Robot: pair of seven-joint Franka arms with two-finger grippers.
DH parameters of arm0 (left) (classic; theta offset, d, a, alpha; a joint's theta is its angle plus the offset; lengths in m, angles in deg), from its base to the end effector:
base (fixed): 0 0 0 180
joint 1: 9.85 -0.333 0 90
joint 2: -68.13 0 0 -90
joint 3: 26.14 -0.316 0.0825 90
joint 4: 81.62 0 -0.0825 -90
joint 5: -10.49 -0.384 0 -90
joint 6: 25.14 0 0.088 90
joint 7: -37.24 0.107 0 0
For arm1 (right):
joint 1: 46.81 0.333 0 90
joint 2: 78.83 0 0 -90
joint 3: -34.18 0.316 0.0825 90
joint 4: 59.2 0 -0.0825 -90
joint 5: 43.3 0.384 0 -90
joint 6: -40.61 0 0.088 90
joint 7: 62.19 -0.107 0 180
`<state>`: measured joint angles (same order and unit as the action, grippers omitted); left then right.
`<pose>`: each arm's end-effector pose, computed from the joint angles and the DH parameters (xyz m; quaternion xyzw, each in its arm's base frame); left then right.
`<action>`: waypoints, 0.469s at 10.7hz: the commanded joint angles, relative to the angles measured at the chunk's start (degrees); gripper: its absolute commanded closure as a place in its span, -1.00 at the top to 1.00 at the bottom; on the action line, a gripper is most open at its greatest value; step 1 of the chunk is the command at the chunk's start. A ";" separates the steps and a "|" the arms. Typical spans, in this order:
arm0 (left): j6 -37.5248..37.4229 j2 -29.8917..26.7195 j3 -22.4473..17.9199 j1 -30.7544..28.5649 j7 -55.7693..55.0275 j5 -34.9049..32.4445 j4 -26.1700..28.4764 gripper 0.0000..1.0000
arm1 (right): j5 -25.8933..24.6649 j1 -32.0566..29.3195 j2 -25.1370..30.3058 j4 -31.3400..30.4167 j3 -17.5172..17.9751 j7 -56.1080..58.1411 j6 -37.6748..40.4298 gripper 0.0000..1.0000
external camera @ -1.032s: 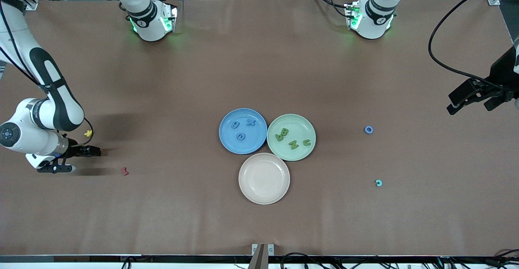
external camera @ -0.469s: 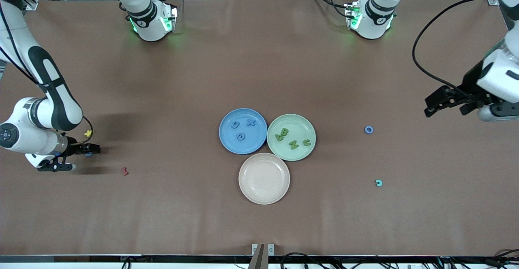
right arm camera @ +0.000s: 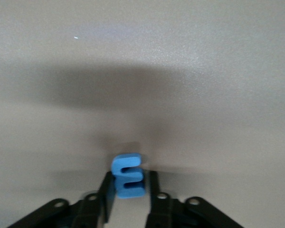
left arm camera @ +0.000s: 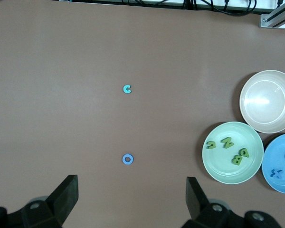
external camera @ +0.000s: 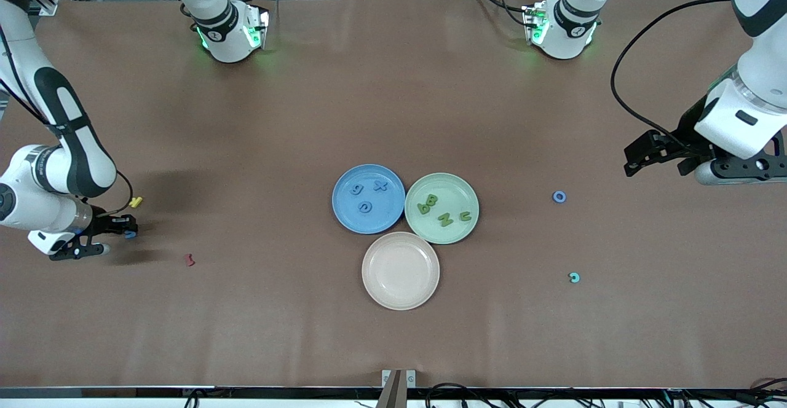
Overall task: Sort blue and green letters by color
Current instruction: 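Carry the blue E to the blue plate and open the right gripper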
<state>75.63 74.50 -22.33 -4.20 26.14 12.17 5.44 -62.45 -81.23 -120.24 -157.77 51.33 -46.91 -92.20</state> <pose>0.5979 -0.1000 0.6026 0.9976 0.0165 0.0598 0.0294 0.6233 -0.2170 0.1746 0.9966 0.0705 -0.0427 0.0059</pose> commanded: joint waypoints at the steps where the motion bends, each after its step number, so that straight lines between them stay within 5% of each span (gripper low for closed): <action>1: -2.84 -1.27 0.23 -0.90 1.42 0.35 1.62 1.00 | -0.28 -0.75 0.63 -1.01 1.22 0.63 0.18 -1.00; 5: -5.49 -1.54 0.14 -1.69 1.42 0.26 1.54 1.00 | -0.10 1.27 0.98 0.39 6.47 -6.72 1.06 -1.00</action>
<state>71.38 74.33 -22.34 -5.26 26.17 12.17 5.98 -62.39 -80.99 -120.18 -157.89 54.01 -47.79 -92.14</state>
